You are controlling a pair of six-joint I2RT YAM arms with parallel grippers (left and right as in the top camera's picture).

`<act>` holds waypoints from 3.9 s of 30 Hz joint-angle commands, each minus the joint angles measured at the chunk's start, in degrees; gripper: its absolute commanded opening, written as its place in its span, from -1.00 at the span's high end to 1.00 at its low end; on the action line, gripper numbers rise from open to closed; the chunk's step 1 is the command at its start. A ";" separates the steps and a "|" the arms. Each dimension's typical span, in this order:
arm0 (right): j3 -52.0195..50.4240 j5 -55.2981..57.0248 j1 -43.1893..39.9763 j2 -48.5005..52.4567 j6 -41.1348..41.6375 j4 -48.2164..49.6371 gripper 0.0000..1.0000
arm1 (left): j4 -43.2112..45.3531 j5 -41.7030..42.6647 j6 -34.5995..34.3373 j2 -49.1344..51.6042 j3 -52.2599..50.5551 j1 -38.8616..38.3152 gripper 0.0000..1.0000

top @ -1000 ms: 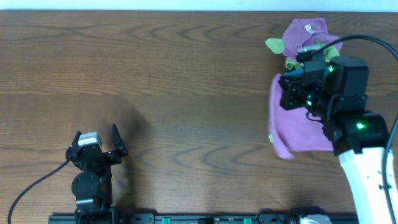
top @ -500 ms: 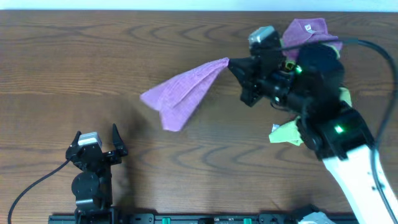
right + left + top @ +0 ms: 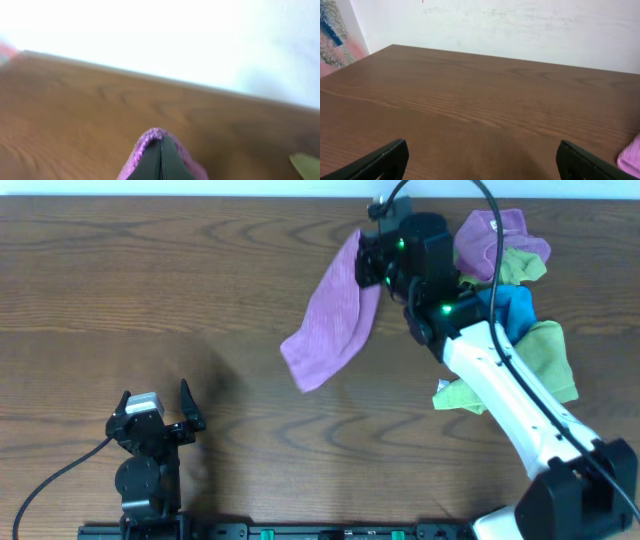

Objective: Fold the cloth
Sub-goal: 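Drag the held purple cloth leftward toward the table center, then lower the purple cloth onto the table center with the right gripper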

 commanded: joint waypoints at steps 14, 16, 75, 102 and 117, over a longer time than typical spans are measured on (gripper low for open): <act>0.90 -40.48 -3.23 2.84 23.37 21.68 0.97 | -1.11 -1.03 1.05 -0.37 -2.05 -0.26 -0.91; 0.90 -37.42 -4.07 2.84 21.51 14.38 0.98 | -1.11 -1.03 1.05 -0.37 -2.05 -0.26 -0.91; 25.31 -1.57 6.03 11.72 -14.29 -56.94 -0.68 | -1.11 -1.03 1.05 -0.37 -2.05 -0.26 -0.91; 24.15 6.14 13.66 33.70 -23.87 -46.36 -0.26 | -1.11 -1.03 1.05 -0.37 -2.05 -0.26 -0.91; 29.18 16.17 13.40 34.38 -21.46 -44.72 0.97 | -1.11 -1.03 1.05 -0.37 -2.05 -0.26 -0.91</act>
